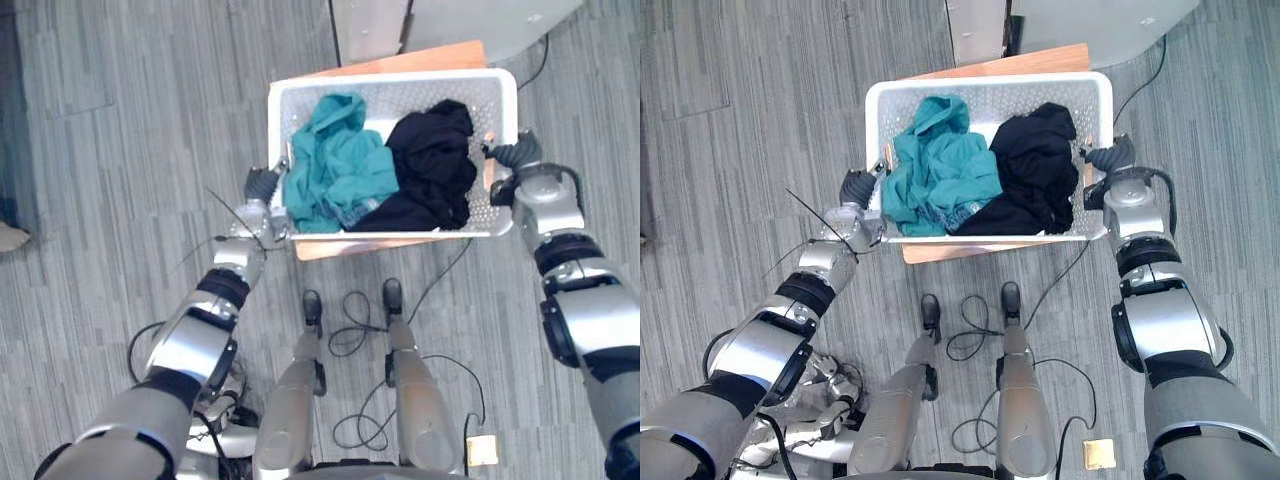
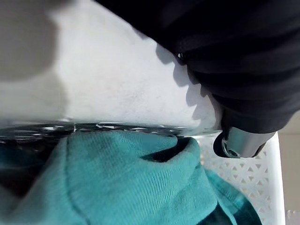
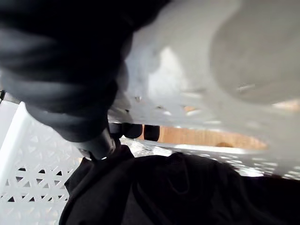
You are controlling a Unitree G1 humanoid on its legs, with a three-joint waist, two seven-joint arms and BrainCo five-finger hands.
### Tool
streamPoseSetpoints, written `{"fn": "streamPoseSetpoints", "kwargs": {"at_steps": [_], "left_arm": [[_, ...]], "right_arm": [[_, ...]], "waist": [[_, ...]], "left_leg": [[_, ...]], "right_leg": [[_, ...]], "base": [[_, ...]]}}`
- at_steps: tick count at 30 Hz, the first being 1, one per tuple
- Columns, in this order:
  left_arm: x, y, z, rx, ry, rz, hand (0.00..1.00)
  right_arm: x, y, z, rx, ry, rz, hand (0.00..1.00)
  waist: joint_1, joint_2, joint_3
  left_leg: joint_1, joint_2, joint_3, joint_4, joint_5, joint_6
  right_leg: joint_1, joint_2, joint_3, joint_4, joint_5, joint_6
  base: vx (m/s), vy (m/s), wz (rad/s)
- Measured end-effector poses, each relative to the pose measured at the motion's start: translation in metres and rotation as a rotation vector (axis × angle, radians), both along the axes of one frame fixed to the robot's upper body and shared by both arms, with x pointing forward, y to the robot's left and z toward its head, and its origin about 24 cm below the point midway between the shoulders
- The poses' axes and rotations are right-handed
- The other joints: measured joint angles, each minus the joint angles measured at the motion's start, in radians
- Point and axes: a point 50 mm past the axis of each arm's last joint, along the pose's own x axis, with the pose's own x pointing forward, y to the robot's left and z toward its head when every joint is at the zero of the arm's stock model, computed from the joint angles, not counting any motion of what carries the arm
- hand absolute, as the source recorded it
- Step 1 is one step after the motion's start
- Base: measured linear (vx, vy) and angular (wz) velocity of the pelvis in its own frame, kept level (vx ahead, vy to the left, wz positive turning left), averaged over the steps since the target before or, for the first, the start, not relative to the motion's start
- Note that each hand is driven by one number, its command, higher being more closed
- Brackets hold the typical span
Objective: Pick up the laundry basket with both hands and put the clothes into the washing machine.
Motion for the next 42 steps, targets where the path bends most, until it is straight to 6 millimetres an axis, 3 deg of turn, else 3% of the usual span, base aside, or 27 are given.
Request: {"fn": "streamPoseSetpoints", "kwargs": {"at_steps": [7,10,12,16,18,20,22,25,26,27,28,29,30,33,34,35,36,37,38,39,40,42], "left_arm": [[-0.041,0.012,-0.048,0.004,0.071,-0.039,1.00],[-0.062,0.024,-0.065,-0.011,0.085,-0.031,1.00],[-0.079,0.031,-0.081,-0.033,0.124,-0.028,1.00],[-0.129,0.035,-0.126,-0.115,0.254,-0.013,1.00],[-0.150,0.035,-0.139,-0.172,0.292,0.018,1.00],[-0.170,0.033,-0.152,-0.244,0.322,0.054,1.00],[-0.173,0.024,-0.148,-0.347,0.290,0.008,1.00],[-0.184,0.017,-0.148,-0.387,0.279,-0.027,1.00],[-0.193,0.015,-0.154,-0.405,0.301,-0.032,1.00],[-0.196,0.013,-0.156,-0.413,0.310,-0.028,1.00],[-0.200,0.012,-0.157,-0.421,0.315,-0.025,1.00],[-0.201,0.011,-0.153,-0.428,0.299,-0.027,1.00],[-0.199,0.010,-0.148,-0.432,0.276,-0.034,1.00],[-0.200,0.016,-0.148,-0.428,0.268,-0.026,1.00],[-0.201,0.017,-0.148,-0.427,0.270,-0.025,1.00],[-0.202,0.020,-0.148,-0.419,0.270,-0.024,1.00],[-0.202,0.020,-0.148,-0.419,0.270,-0.021,1.00],[-0.202,0.025,-0.147,-0.415,0.266,-0.010,1.00],[-0.202,0.031,-0.146,-0.414,0.255,0.005,1.00],[-0.202,0.032,-0.146,-0.411,0.251,0.007,1.00],[-0.199,0.031,-0.142,-0.408,0.237,-0.001,1.00],[-0.197,0.027,-0.139,-0.409,0.227,-0.020,1.00]], "right_arm": [[-0.035,0.000,-0.066,0.084,0.047,0.037,1.00],[-0.053,0.008,-0.092,0.141,0.065,0.055,1.00],[-0.064,0.013,-0.109,0.149,0.093,0.073,1.00],[-0.095,0.016,-0.147,0.145,0.191,0.100,1.00],[-0.108,0.018,-0.157,0.144,0.208,0.109,1.00],[-0.125,0.016,-0.170,0.145,0.237,0.110,1.00],[-0.139,0.004,-0.181,0.155,0.282,0.067,1.00],[-0.151,-0.005,-0.190,0.184,0.319,0.050,1.00],[-0.156,-0.007,-0.193,0.196,0.330,0.044,1.00],[-0.159,-0.008,-0.194,0.196,0.335,0.042,1.00],[-0.162,-0.008,-0.195,0.196,0.339,0.040,1.00],[-0.165,-0.009,-0.193,0.192,0.326,0.039,1.00],[-0.168,-0.010,-0.191,0.196,0.313,0.034,1.00],[-0.175,-0.001,-0.202,0.263,0.321,0.010,1.00],[-0.178,0.000,-0.205,0.270,0.329,0.007,1.00],[-0.186,0.003,-0.210,0.286,0.345,0.000,1.00],[-0.186,0.004,-0.211,0.289,0.347,0.000,1.00],[-0.186,0.009,-0.213,0.301,0.349,0.009,1.00],[-0.181,0.015,-0.212,0.301,0.346,0.033,1.00],[-0.180,0.016,-0.211,0.300,0.343,0.039,1.00],[-0.180,0.015,-0.211,0.301,0.341,0.036,1.00],[-0.180,0.012,-0.209,0.300,0.330,0.022,1.00]], "waist": [[-0.002,-0.006,-0.005],[-0.001,-0.026,-0.019],[-0.001,-0.042,-0.041],[0.004,-0.058,-0.138],[0.012,-0.067,-0.159],[0.038,-0.054,-0.177],[0.061,-0.054,-0.178],[0.058,-0.052,-0.185],[0.062,-0.037,-0.195],[0.062,-0.038,-0.201],[0.058,-0.021,-0.221],[0.057,-0.005,-0.235],[0.057,-0.005,-0.235],[0.056,-0.074,-0.238],[0.051,-0.086,-0.242],[0.040,-0.110,-0.243],[0.041,-0.107,-0.244],[0.051,-0.097,-0.244],[0.067,-0.082,-0.247],[0.066,-0.072,-0.247],[0.058,-0.063,-0.245],[0.056,-0.062,-0.246]], "left_leg": [[0.115,0.000,-0.003,0.001,-0.015,0.001],[0.162,0.001,0.000,0.001,-0.031,0.001],[0.191,0.002,0.003,0.001,-0.038,0.003],[0.271,0.009,0.005,0.009,-0.073,-0.002],[0.262,0.016,0.000,0.129,-0.141,0.002],[0.216,0.042,-0.006,0.357,-0.257,-0.005],[0.159,0.045,-0.031,0.503,-0.260,-0.008],[0.158,0.036,-0.079,0.578,-0.285,-0.012],[0.168,0.016,-0.133,0.689,-0.345,-0.038],[0.180,0.007,-0.167,0.696,-0.367,-0.053],[0.193,-0.001,-0.217,0.668,-0.402,-0.053],[0.210,-0.012,-0.276,0.620,-0.449,-0.049],[0.220,-0.022,-0.292,0.570,-0.492,-0.006],[0.192,-0.068,-0.172,0.576,-0.489,0.034],[0.182,-0.071,-0.147,0.582,-0.491,0.042],[0.186,-0.086,-0.083,0.583,-0.482,0.074],[0.185,-0.072,-0.071,0.577,-0.472,0.090],[0.186,-0.031,0.011,0.547,-0.451,0.108],[0.200,0.014,0.090,0.516,-0.433,0.112],[0.204,0.025,0.113,0.497,-0.420,0.113],[0.225,0.032,0.150,0.448,-0.391,0.117],[0.250,0.035,0.202,0.399,-0.368,0.117]], "right_leg": [[0.115,0.000,0.001,-0.003,-0.023,0.020],[0.158,0.001,0.004,-0.002,-0.037,0.032],[0.187,0.001,0.006,-0.002,-0.042,0.031],[0.256,0.009,0.007,0.031,-0.081,0.018],[0.283,0.013,0.003,0.077,-0.119,0.007],[0.321,0.043,-0.004,0.129,-0.172,-0.009],[0.326,0.047,-0.020,0.177,-0.196,-0.029],[0.322,0.030,-0.017,0.212,-0.220,-0.034],[0.320,0.043,0.021,0.222,-0.216,-0.026],[0.311,0.050,0.040,0.226,-0.214,-0.019],[0.290,0.063,0.065,0.227,-0.208,-0.008],[0.251,0.076,0.109,0.229,-0.190,0.008],[0.213,0.080,0.153,0.224,-0.166,0.034],[0.186,0.049,0.287,0.139,-0.079,0.086],[0.186,0.041,0.310,0.115,-0.067,0.096],[0.186,0.020,0.319,0.054,-0.107,0.041],[0.186,0.019,0.310,0.048,-0.114,0.031],[0.155,0.016,0.217,0.057,-0.138,0.010],[0.093,0.023,0.057,0.183,-0.140,-0.005],[0.075,0.019,-0.005,0.263,-0.152,-0.023],[0.058,-0.004,-0.056,0.428,-0.202,-0.061],[0.080,-0.037,-0.029,0.603,-0.281,-0.053]], "base": [[0.00,0.000,0.00],[0.00,-0.013,-0.03],[0.04,-0.021,-0.05],[0.09,-0.013,0.01],[0.09,-0.007,0.03],[0.04,-0.024,0.01],[-0.03,-0.033,0.20],[-0.08,0.031,-0.09],[-0.09,0.083,-0.63],[-0.06,0.070,-0.83],[-0.11,0.169,-0.89],[-0.15,0.244,-1.16],[-0.17,0.267,-1.10],[-0.19,0.246,-1.15],[-0.18,0.255,-1.22],[-0.14,0.214,-0.85],[-0.18,0.212,-1.26],[-0.15,0.141,-1.70],[-0.15,0.120,-1.86],[-0.16,0.186,-1.64],[-0.14,0.152,-1.10],[-0.15,0.068,-0.98]]}}
